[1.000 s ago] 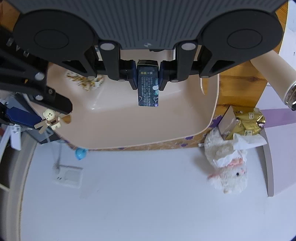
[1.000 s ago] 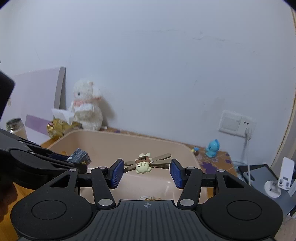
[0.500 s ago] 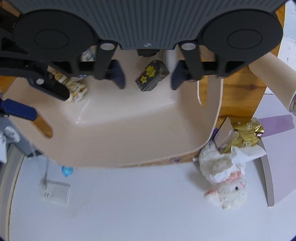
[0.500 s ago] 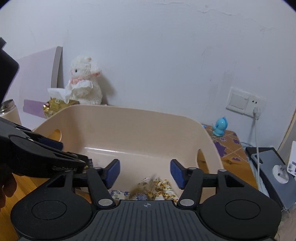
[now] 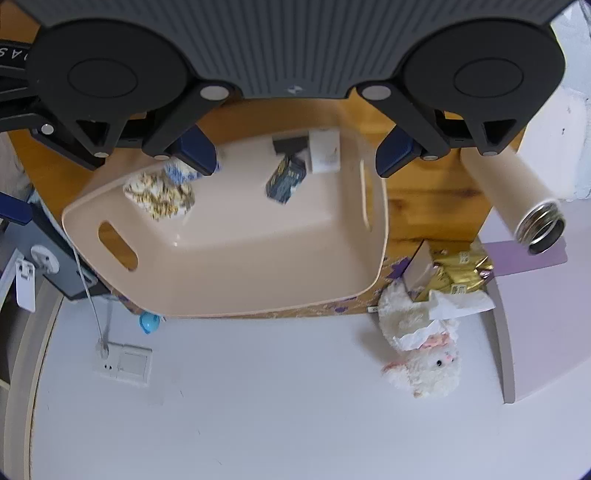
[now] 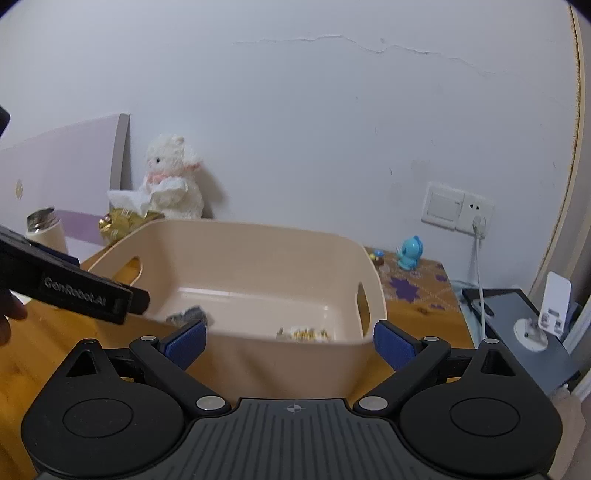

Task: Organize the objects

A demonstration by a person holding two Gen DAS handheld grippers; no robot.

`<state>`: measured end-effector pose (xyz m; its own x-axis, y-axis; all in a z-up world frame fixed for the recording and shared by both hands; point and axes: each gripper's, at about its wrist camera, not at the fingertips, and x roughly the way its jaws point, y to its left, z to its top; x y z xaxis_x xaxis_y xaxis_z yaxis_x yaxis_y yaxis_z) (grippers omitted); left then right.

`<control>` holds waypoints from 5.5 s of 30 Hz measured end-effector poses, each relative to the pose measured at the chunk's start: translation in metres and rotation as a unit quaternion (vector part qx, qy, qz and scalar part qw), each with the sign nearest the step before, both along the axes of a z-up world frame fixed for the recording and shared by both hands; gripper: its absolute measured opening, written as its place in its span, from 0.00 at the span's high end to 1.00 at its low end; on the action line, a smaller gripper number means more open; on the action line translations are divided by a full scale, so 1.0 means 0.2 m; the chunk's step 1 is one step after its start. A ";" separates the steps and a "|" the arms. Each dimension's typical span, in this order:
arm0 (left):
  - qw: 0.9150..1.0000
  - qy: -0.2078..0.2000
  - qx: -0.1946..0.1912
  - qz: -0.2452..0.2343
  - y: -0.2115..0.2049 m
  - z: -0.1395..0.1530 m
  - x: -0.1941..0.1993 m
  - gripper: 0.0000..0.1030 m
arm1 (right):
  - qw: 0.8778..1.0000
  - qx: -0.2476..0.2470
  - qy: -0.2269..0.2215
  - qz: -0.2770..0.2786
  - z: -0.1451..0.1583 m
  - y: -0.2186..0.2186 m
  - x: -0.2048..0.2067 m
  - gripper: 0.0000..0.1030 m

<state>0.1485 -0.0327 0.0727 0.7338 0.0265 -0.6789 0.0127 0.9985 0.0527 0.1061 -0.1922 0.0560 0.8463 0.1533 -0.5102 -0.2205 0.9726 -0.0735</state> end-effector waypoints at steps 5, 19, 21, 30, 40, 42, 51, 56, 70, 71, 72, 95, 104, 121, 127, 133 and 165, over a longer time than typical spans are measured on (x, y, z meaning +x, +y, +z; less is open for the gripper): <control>1.000 0.014 -0.011 -0.010 0.02 -0.02 -0.12 0.09 | 1.000 0.005 0.010 -0.010 -0.07 -0.01 -0.09 0.04; 0.995 0.088 -0.026 -0.031 -0.01 -0.36 -0.12 0.09 | 0.997 -0.016 0.073 -0.008 -0.33 0.03 -0.10 0.04; 0.994 0.088 -0.038 -0.042 -0.02 -0.40 -0.10 0.09 | 0.997 -0.017 0.081 -0.010 -0.36 0.02 -0.07 0.04; 0.991 0.095 -0.082 -0.054 -0.03 -0.56 0.02 0.09 | 0.994 -0.020 0.111 0.001 -0.53 0.06 0.06 0.07; 0.997 0.055 -0.027 -0.053 -0.06 -0.58 -0.01 0.44 | 0.994 0.005 0.108 0.035 -0.57 0.09 0.06 0.31; 0.996 0.054 -0.028 -0.058 -0.06 -0.57 -0.02 0.62 | 0.993 0.021 0.111 0.040 -0.57 0.09 0.06 0.46; 0.993 0.070 -0.050 -0.077 -0.03 -0.56 -0.05 0.93 | 0.992 0.041 0.112 0.032 -0.55 0.10 0.02 0.71; 0.993 0.074 -0.054 -0.078 0.00 -0.55 -0.09 0.94 | 0.993 0.033 0.108 0.034 -0.52 0.10 -0.04 0.72; 0.994 0.003 -0.058 -0.091 0.08 -0.24 -0.34 0.94 | 0.998 0.048 0.026 0.024 -0.20 0.00 -0.20 0.72; 0.994 -0.005 -0.057 -0.091 0.06 -0.20 -0.34 0.94 | 0.998 0.051 0.018 0.023 -0.17 0.00 -0.20 0.72; 0.994 -0.015 -0.056 -0.092 0.06 -0.17 -0.34 0.94 | 0.998 0.054 0.010 0.022 -0.14 -0.01 -0.20 0.72; 0.999 -0.030 0.000 -0.031 0.07 -0.07 0.25 0.94 | 0.998 0.040 -0.052 -0.010 0.05 0.09 0.23 0.72; 0.999 0.022 0.012 -0.045 0.04 -0.22 0.37 0.94 | 1.000 0.007 0.010 -0.012 -0.14 0.14 0.37 0.71; 1.000 0.008 0.001 -0.016 0.05 -0.12 0.28 0.28 | 1.000 0.012 0.010 -0.021 -0.06 0.07 0.26 0.36; 1.000 -0.011 -0.011 -0.015 0.08 -0.04 0.15 0.16 | 0.999 0.027 0.014 -0.026 0.00 0.03 0.14 0.23; 1.000 -0.016 -0.018 -0.016 0.07 0.00 0.01 0.13 | 0.999 0.029 0.011 -0.028 0.03 0.02 0.00 0.14; 0.999 -0.035 -0.016 -0.026 0.04 0.10 -0.73 0.10 | 0.999 0.030 0.022 -0.021 0.08 -0.06 -0.57 0.05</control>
<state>0.0031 -0.0246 0.0924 0.7791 -0.0331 -0.6260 0.0618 0.9978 0.0242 -0.0075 -0.2038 0.0720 0.8296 0.1507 -0.5376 -0.1820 0.9833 -0.0052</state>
